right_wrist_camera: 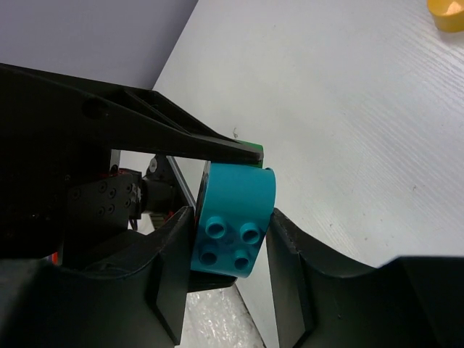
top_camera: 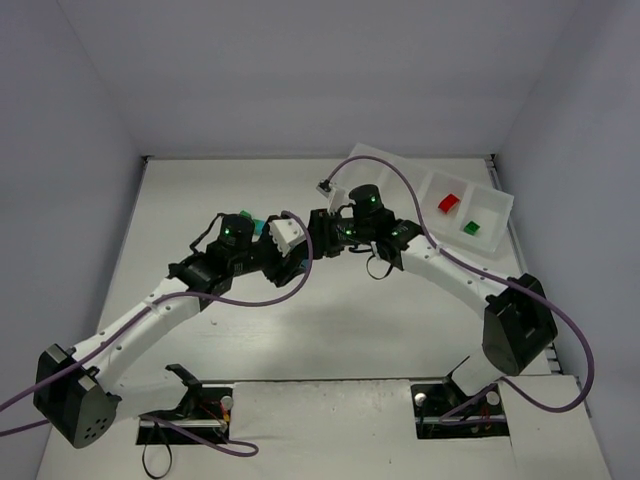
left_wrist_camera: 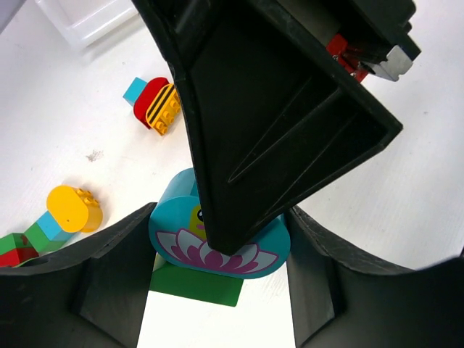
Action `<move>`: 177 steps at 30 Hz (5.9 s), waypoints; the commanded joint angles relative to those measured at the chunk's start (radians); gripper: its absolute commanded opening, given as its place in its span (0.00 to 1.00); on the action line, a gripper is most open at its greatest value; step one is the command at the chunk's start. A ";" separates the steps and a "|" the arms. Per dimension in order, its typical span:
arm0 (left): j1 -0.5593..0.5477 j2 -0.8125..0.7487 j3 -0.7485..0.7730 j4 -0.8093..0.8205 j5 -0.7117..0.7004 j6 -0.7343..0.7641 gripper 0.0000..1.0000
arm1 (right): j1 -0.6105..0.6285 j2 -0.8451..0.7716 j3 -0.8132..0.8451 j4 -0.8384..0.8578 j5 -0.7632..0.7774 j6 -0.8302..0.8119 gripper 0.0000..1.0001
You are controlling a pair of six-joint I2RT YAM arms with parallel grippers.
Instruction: Sort the legos into containers by color
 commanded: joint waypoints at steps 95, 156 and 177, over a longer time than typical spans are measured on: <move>0.006 0.040 0.036 0.147 0.005 0.071 0.00 | -0.272 -0.030 0.010 0.073 -0.282 -0.047 0.00; 0.002 -0.010 0.036 0.157 0.050 0.131 0.06 | -0.265 -0.023 0.160 -0.141 -0.175 -0.268 0.72; -0.007 0.019 0.070 0.162 0.091 0.131 0.06 | -0.082 -0.060 0.094 -0.047 -0.193 -0.186 0.81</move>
